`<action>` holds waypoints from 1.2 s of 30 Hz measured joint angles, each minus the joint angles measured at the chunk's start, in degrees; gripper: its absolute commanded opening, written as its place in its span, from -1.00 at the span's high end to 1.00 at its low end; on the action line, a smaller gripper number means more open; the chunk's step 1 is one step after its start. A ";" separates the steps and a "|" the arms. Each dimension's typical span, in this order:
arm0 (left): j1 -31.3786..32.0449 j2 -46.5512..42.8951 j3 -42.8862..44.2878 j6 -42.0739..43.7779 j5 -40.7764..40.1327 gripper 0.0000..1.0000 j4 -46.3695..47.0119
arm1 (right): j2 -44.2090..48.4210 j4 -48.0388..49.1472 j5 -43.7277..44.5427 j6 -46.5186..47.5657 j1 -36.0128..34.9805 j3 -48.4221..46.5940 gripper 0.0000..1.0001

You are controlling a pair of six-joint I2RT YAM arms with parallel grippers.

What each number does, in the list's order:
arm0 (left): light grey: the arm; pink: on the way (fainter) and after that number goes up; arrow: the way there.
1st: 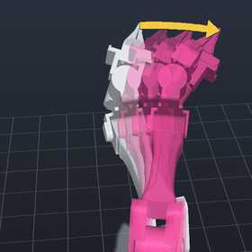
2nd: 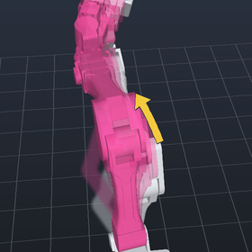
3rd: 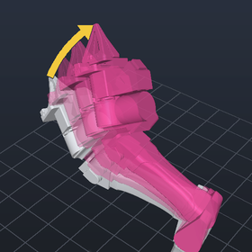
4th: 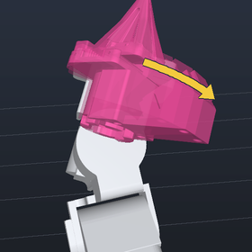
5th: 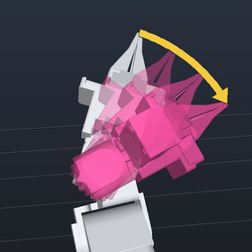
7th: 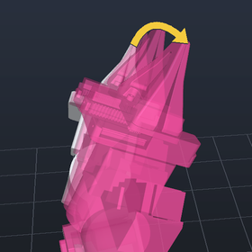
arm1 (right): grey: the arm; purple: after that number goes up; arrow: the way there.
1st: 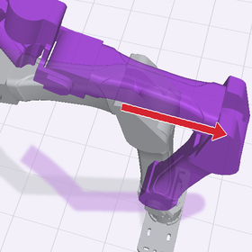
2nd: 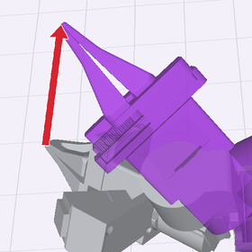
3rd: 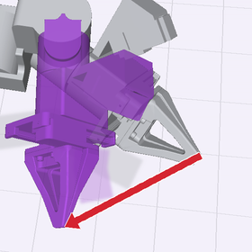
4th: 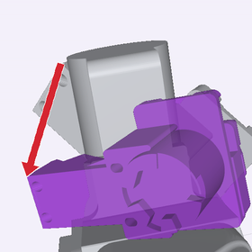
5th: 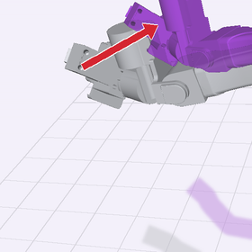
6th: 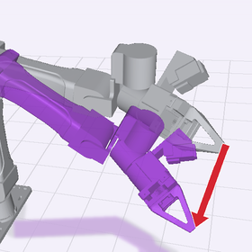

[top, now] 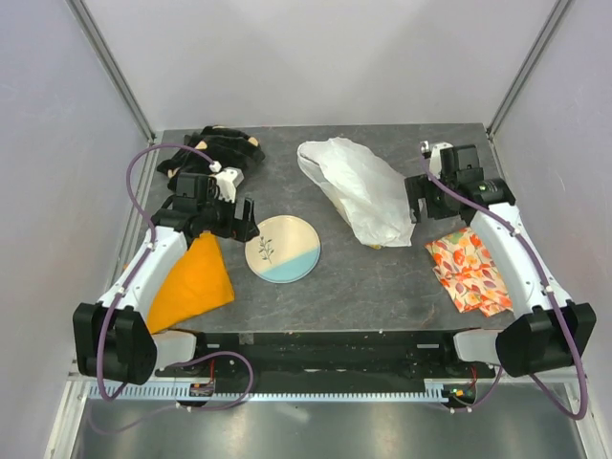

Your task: Take the fake fruits out of the plastic bag

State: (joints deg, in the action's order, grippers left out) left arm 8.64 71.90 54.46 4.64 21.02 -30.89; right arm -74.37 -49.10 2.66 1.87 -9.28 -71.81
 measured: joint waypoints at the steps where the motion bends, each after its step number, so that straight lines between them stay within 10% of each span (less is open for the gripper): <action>1: 0.00 -0.17 0.00 0.00 0.00 -0.99 0.20 | -0.39 -0.35 -0.46 0.39 -0.11 -0.81 -0.96; 11: 0.09 2.32 17.44 1.84 3.26 -0.90 -3.28 | -13.40 3.67 -10.60 9.70 -11.08 -34.18 -0.96; 27: -3.21 5.70 22.73 -11.89 11.80 -0.87 -6.71 | -33.68 10.05 0.26 7.63 -26.93 -43.19 -0.91; 31: -3.69 5.75 22.73 -12.37 11.47 -0.86 -6.78 | -34.93 11.72 6.97 10.71 -30.58 -43.21 -0.27; 35: -3.76 8.37 23.56 -12.48 11.30 -0.86 -6.67 | -34.86 12.20 10.95 15.13 -31.43 -40.72 1.00; 36: -3.76 10.21 24.35 -12.59 11.13 -0.86 -6.58 | -34.27 12.48 11.91 16.22 -31.30 -38.97 1.00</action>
State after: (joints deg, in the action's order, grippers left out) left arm 4.89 82.11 78.81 -7.94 32.14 -37.47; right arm -108.64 -36.62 14.57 18.09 -40.58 -110.78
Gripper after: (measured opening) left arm 0.932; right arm 0.257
